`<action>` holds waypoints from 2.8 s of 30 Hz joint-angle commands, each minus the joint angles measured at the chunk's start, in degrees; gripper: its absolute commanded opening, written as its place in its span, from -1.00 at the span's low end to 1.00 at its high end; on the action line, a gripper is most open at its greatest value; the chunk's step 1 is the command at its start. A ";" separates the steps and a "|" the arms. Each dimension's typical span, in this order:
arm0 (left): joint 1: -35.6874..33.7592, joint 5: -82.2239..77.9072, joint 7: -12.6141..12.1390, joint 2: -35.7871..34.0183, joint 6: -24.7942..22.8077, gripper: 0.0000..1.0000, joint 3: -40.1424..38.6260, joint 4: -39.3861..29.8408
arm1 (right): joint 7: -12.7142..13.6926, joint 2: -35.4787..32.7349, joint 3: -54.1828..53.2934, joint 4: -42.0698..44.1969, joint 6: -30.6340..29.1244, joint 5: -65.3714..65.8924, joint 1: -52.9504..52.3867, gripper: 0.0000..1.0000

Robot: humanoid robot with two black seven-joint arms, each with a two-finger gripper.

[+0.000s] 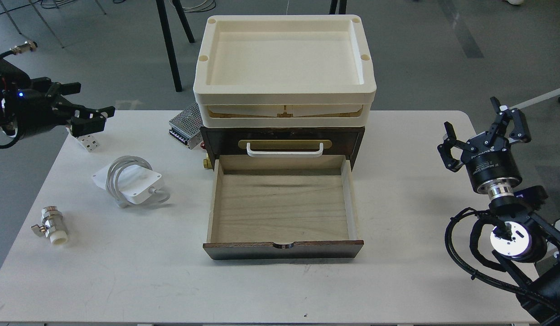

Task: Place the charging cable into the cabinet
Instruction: 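Reach the left gripper down to the white charging adapter with cable, then grasp the white charger and lift it up with the left gripper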

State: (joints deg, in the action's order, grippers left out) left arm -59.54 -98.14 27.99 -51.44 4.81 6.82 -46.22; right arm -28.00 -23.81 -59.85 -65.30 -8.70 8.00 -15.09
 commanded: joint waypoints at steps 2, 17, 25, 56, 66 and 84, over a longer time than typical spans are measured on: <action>4.34 0.14 0.01 3.19 0.20 0.96 0.73 1.65 | 0.00 -0.01 0.00 0.00 0.00 0.00 0.06 0.99; 9.26 2.69 0.01 11.54 0.20 0.91 -0.06 10.96 | 0.00 -0.01 0.00 0.00 0.00 0.00 -0.02 0.99; 11.81 7.26 0.01 19.53 0.29 0.89 0.12 24.76 | 0.00 0.08 0.00 0.00 0.00 0.00 0.06 0.99; 12.25 11.38 0.01 20.16 0.03 -0.98 -0.32 27.06 | 0.00 -0.01 0.00 0.00 0.00 0.00 0.06 0.99; 11.38 22.46 0.01 11.99 -1.73 -0.97 -3.12 25.74 | 0.00 0.08 0.00 -0.09 0.00 0.00 0.06 0.99; 0.23 35.74 0.01 -0.23 -24.04 -0.97 -24.39 22.85 | 0.00 0.08 0.09 0.00 0.00 0.00 0.06 0.99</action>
State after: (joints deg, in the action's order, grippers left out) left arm -54.91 -63.47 27.99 -49.24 -13.93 -13.95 -21.39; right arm -28.00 -23.77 -59.76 -65.32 -8.71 8.00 -15.03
